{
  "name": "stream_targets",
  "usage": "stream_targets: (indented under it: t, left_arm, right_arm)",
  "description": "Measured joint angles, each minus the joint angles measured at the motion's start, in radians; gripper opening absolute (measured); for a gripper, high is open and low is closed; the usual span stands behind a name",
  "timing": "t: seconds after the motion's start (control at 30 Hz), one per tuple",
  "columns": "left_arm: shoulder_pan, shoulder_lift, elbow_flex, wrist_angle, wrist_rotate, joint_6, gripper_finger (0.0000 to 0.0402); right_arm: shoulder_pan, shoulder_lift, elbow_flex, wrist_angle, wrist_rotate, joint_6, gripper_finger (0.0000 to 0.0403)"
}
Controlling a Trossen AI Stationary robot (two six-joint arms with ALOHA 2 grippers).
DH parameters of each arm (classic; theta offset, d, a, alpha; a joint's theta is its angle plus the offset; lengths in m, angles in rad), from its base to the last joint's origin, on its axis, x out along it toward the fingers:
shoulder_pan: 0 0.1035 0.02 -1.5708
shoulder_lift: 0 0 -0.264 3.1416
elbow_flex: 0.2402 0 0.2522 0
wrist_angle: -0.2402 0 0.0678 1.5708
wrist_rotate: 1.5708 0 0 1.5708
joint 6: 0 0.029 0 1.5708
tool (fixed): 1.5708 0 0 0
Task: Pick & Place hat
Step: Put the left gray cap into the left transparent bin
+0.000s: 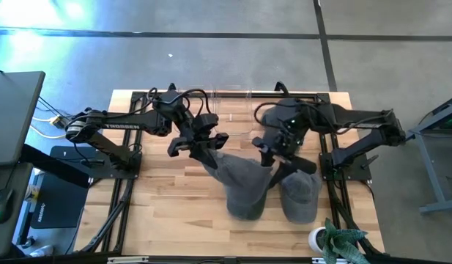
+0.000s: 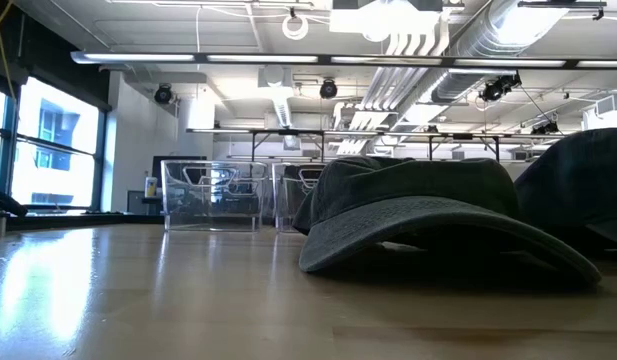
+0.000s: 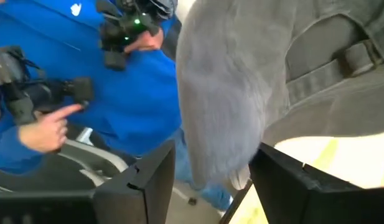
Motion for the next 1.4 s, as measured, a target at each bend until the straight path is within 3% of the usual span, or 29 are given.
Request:
stream_targets:
  t: [0.23, 0.33, 0.63, 0.97, 1.23, 1.4]
  left_arm:
    - [0.0, 0.0, 0.0, -0.019, 0.0, 0.013, 0.0001]
    - [0.0, 0.0, 0.0, -0.049, 0.001, 0.024, 0.0001]
    - [0.0, 0.0, 0.0, -0.129, -0.04, 0.119, 0.0001]
    - [0.0, 0.0, 0.0, -0.141, -0.068, 0.141, 0.0001]
    - [0.0, 0.0, 0.0, -0.144, -0.063, 0.139, 0.0001]
    - [0.0, 0.0, 0.0, -0.144, -0.072, 0.139, 0.0001]
  right_arm:
    - [0.0, -0.013, 0.0, -0.007, 0.281, -0.063, 0.0185]
    - [-0.001, -0.013, 0.0, -0.004, 0.348, -0.036, 0.0194]
    - [0.046, -0.008, 0.0, 0.157, 0.338, -0.096, 0.0249]
    - [0.079, -0.01, 0.0, 0.051, 0.369, -0.085, 0.0252]
    - [0.081, -0.052, 0.0, 0.041, 0.327, -0.007, 0.0252]
    - [0.081, -0.079, 0.0, 0.071, 0.45, 0.0, 0.0252]
